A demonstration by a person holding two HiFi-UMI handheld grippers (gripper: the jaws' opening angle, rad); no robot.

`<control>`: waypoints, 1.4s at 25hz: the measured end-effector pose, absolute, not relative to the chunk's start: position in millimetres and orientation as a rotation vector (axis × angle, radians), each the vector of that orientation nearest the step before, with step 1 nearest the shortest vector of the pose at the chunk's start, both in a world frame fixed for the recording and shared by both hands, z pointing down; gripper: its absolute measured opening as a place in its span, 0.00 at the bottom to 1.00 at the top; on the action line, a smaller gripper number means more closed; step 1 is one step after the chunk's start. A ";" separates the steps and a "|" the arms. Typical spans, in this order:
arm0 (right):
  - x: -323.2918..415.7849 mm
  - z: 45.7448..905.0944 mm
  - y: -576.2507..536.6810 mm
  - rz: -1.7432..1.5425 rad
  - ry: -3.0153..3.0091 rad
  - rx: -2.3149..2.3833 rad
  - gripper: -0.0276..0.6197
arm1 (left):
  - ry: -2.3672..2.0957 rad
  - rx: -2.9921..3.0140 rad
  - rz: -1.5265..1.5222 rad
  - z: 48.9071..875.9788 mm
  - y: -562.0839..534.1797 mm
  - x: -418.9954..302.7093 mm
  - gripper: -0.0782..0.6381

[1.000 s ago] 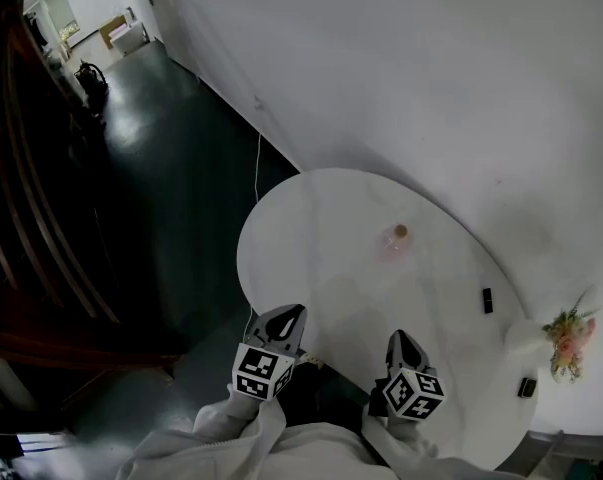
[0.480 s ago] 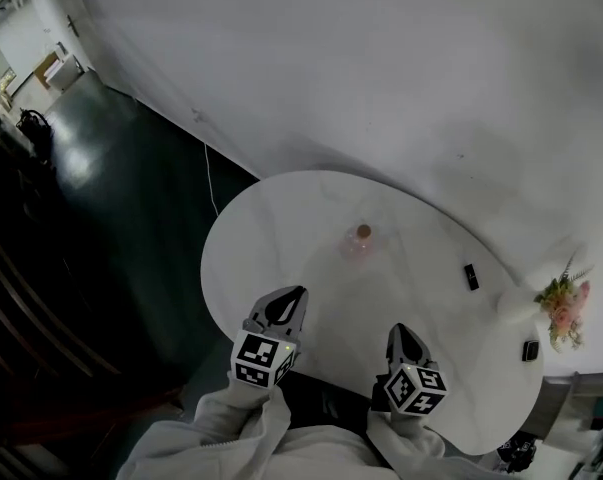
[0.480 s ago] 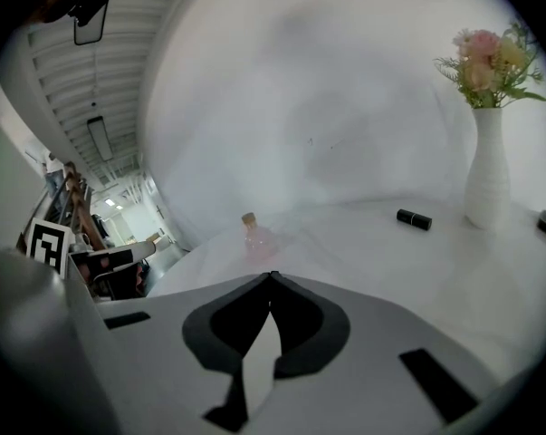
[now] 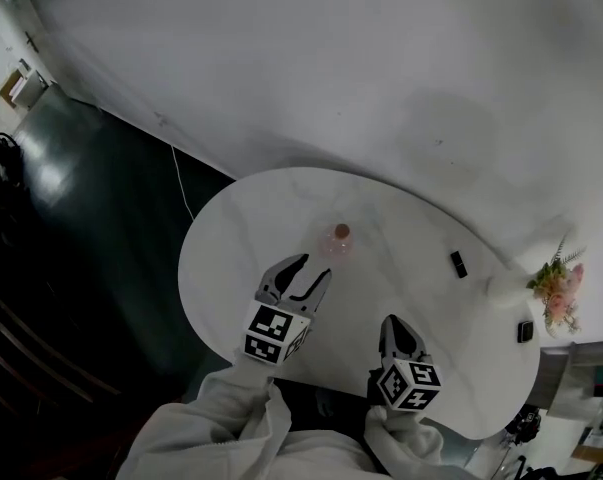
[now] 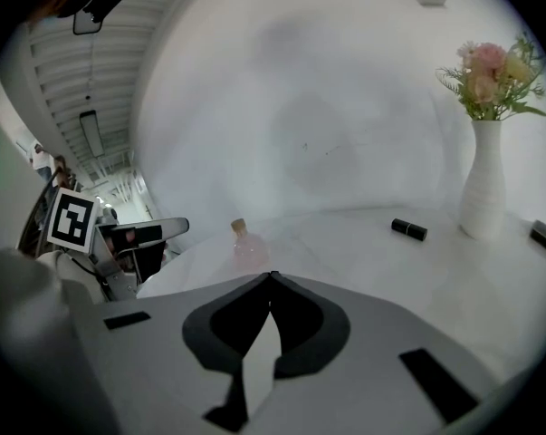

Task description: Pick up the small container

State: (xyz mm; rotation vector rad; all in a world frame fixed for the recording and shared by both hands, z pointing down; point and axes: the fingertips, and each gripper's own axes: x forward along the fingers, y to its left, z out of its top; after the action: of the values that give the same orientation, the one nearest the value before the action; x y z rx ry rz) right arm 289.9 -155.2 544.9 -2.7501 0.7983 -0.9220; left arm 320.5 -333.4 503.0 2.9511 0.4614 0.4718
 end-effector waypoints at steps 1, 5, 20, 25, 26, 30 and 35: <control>291.9 545.2 -154.7 -0.921 0.789 -2.751 0.12 | 0.478 2.948 0.481 505.4 -331.3 326.7 0.36; 300.5 547.5 -150.4 -0.924 0.747 -2.757 0.12 | 0.486 2.958 0.486 515.1 -327.2 352.9 0.36; 338.4 572.6 -143.8 -1.003 0.615 -2.768 0.12 | 0.579 2.990 0.567 560.9 -304.3 420.4 0.40; 335.0 584.0 -133.5 -1.043 0.558 -2.756 0.12 | 0.519 3.027 0.580 574.4 -301.9 436.7 0.40; 334.1 585.7 -130.4 -1.048 0.543 -2.755 0.12 | 0.506 3.030 0.585 577.9 -301.7 438.2 0.40; 331.3 590.2 -121.2 -1.062 0.497 -2.757 0.12 | 0.462 3.063 0.579 584.4 -304.0 441.3 0.40; 325.6 594.4 -117.5 -1.076 0.477 -2.752 0.12 | 0.438 3.111 0.563 585.4 -305.0 442.5 0.36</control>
State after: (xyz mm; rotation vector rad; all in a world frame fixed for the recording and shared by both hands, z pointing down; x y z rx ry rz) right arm 325.6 -117.5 594.4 -2.7520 0.4767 -1.0760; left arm 442.5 -305.0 585.4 3.1111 0.4382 0.5633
